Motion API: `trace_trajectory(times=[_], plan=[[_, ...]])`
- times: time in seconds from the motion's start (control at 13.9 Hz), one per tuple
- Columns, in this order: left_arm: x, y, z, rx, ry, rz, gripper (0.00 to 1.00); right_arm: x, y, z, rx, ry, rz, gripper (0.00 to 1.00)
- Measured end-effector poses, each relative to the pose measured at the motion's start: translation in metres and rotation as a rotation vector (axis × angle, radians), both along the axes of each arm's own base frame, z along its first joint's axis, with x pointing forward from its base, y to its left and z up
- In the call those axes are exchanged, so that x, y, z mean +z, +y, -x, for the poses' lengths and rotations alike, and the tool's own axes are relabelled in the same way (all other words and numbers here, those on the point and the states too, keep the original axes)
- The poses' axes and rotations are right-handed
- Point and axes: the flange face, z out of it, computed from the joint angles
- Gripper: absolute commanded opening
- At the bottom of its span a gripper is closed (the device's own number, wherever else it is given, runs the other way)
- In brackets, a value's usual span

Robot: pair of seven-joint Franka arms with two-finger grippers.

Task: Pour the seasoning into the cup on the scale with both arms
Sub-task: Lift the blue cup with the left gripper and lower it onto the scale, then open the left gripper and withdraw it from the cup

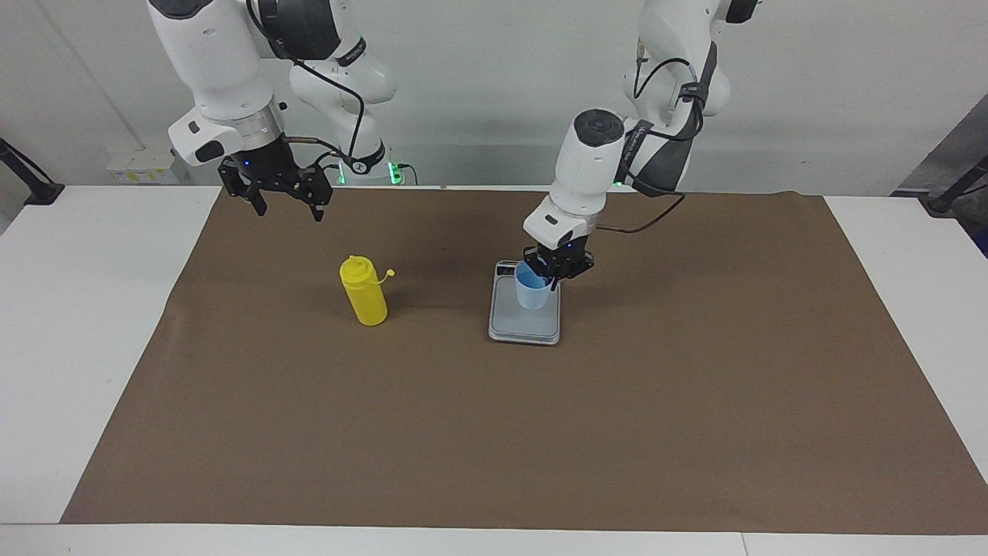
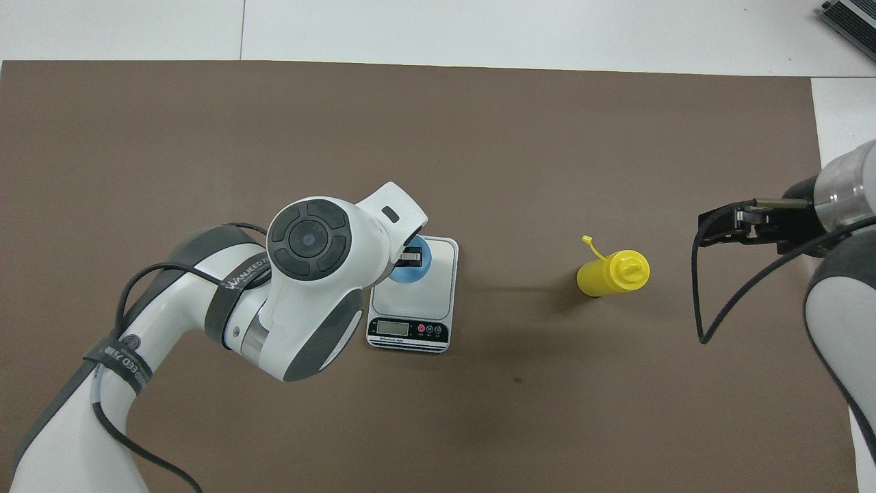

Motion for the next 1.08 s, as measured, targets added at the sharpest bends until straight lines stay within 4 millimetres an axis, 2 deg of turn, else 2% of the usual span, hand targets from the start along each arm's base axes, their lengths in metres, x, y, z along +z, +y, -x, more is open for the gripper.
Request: trace_trajectory(times=[0.22,0.5,0.58,0.65,0.72,0.93,1.08], plan=[[-0.018,-0.006,0.002,-0.023,0.004,-0.026,0.00,0.000,-0.001,0.000,-0.001,0.000,0.000,1.00],[-0.032,-0.016,0.008,-0.030,0.003,-0.022,0.01,0.000,-0.001,0.000,-0.001,0.000,0.000,1.00],[-0.034,-0.016,0.007,-0.029,0.004,-0.023,0.31,0.000,-0.001,0.000,-0.001,0.000,0.000,1.00],[-0.035,-0.016,0.007,-0.028,0.005,-0.024,0.94,0.000,-0.001,0.000,-0.001,0.000,0.000,1.00],[-0.035,-0.015,0.007,-0.028,0.005,-0.024,1.00,0.000,-0.001,0.000,-0.001,0.000,0.000,1.00],[-0.030,-0.013,0.003,-0.020,0.000,-0.024,1.00,0.000,-0.001,0.000,-0.001,0.000,0.000,1.00],[-0.009,-0.005,-0.006,0.000,-0.005,-0.028,1.00,0.000,-0.001,0.000,-0.001,0.000,0.000,1.00]])
